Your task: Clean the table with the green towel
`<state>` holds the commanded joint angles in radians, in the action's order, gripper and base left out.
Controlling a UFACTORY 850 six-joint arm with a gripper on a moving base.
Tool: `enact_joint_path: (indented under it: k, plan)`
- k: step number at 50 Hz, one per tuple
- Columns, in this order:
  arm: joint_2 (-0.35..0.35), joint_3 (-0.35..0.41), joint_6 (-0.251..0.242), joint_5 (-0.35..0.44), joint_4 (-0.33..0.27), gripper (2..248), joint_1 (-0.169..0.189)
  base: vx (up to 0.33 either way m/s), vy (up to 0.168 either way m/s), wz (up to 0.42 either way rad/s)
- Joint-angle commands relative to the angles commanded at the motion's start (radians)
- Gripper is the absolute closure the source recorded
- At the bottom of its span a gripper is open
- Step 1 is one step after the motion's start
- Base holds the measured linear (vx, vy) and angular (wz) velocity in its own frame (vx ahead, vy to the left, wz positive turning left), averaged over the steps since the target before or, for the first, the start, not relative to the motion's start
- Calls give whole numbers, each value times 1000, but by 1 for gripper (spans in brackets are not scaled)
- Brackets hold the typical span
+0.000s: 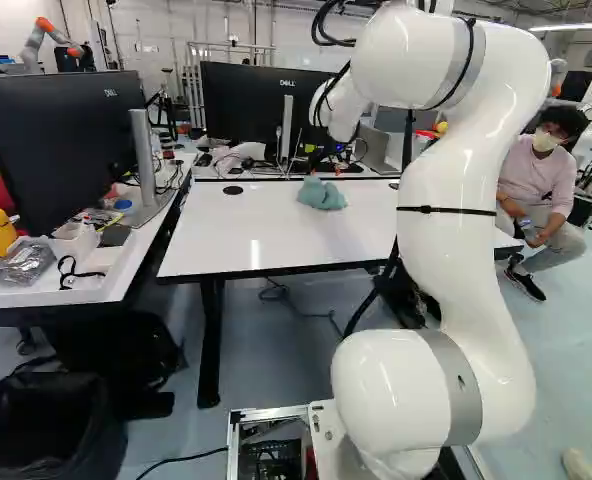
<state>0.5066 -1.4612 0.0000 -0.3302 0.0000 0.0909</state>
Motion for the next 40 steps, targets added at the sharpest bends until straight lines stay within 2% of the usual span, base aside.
enact_joint_path:
  k: [2,3,8,9,40]
  plan:
    - [0,0,0,0,0,76,0,0,0,0]
    - [0,0,0,0,0,40,0,0,0,0]
    - [0,0,0,0,0,40,0,0,0,0]
    - [0,0,0,0,0,5,0,0,0,0]
    - [-11,19,0,17,0,3,-1,0,0,0]
